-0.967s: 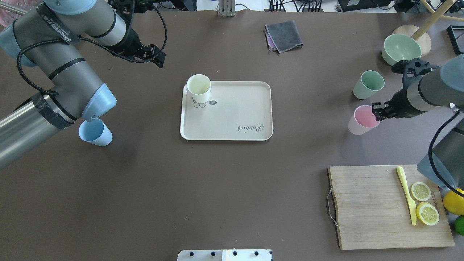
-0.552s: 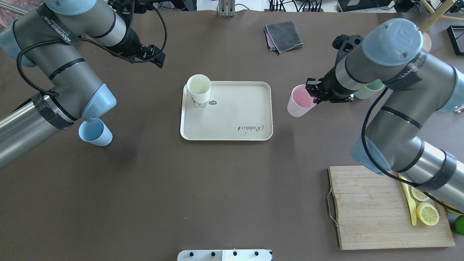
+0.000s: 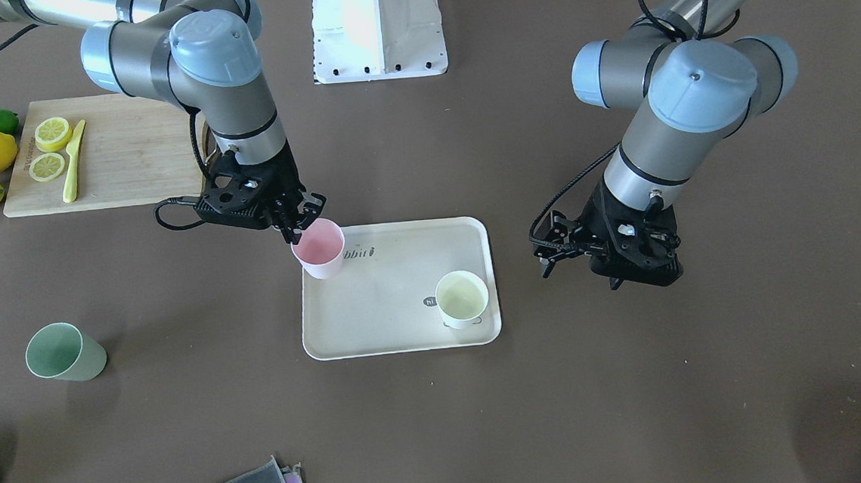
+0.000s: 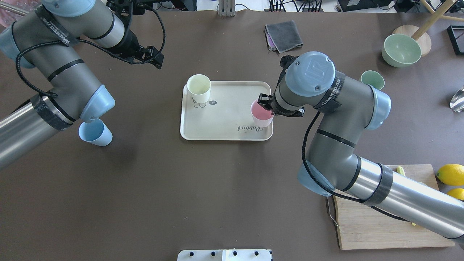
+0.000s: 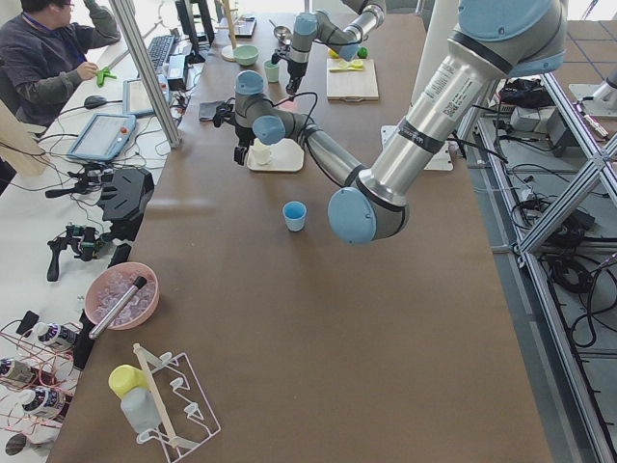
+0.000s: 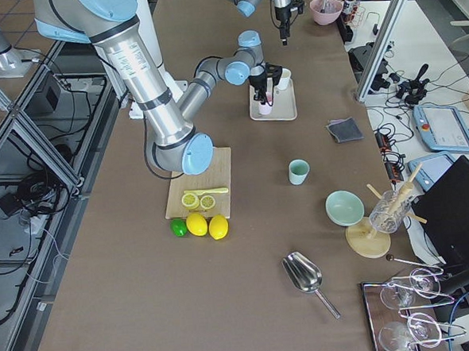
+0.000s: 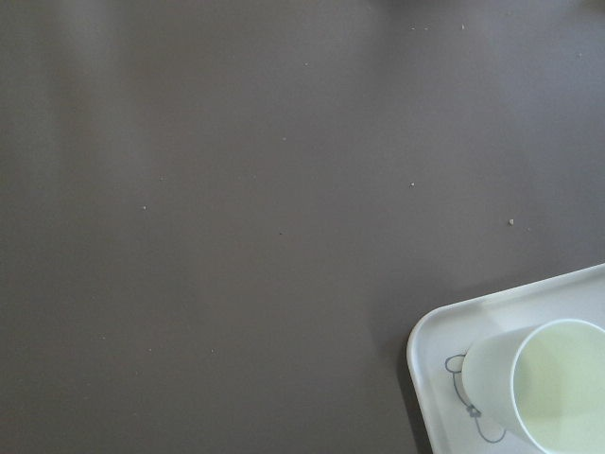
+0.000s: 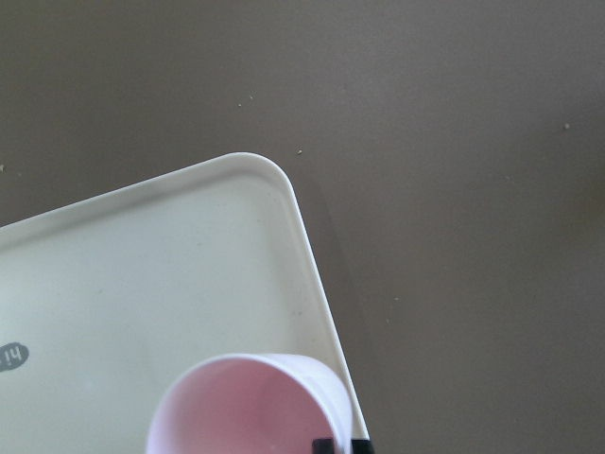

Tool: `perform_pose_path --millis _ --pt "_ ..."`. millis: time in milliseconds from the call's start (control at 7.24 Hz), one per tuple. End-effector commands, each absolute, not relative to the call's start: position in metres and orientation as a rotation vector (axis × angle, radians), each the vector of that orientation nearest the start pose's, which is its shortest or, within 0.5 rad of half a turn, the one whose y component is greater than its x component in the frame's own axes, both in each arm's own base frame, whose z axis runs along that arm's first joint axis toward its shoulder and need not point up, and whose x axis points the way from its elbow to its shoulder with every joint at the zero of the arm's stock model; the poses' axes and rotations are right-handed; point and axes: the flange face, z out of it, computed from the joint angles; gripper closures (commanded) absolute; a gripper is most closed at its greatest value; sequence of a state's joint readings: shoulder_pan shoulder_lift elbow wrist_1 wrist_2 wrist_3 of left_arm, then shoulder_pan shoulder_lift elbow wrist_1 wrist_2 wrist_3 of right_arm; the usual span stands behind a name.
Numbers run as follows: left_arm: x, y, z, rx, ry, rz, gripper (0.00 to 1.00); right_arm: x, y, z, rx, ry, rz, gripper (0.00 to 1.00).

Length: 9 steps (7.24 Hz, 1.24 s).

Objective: Place all cups on tray

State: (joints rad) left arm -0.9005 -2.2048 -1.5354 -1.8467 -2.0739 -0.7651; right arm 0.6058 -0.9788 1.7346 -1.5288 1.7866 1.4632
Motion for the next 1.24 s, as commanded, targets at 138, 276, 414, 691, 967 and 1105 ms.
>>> perform_pose_path --millis 138,276,414,691,967,1105 --pt "0.371 -0.607 0.264 0.335 0.915 0.131 0.02 -0.481 -0.468 0.230 0.103 -0.838 0.412 0.00" --pt "0.370 -0.607 0.265 0.332 0.916 0.131 0.02 -0.463 -0.479 0.225 0.114 -0.851 0.423 0.00" --pt "0.363 -0.601 0.275 0.329 0.911 0.127 0.02 -0.440 -0.495 0.225 0.100 -0.857 0.447 0.00" --pt "0.322 -0.574 0.311 0.339 0.891 0.140 0.01 -0.367 -0.539 0.246 0.074 -0.864 0.414 0.00" --pt "0.280 -0.519 0.382 0.328 0.829 0.232 0.00 -0.271 -0.573 0.319 0.108 -0.801 0.299 0.00" --pt "0.259 -0.490 0.405 0.319 0.812 0.258 0.00 -0.224 -0.581 0.353 0.118 -0.784 0.241 0.00"
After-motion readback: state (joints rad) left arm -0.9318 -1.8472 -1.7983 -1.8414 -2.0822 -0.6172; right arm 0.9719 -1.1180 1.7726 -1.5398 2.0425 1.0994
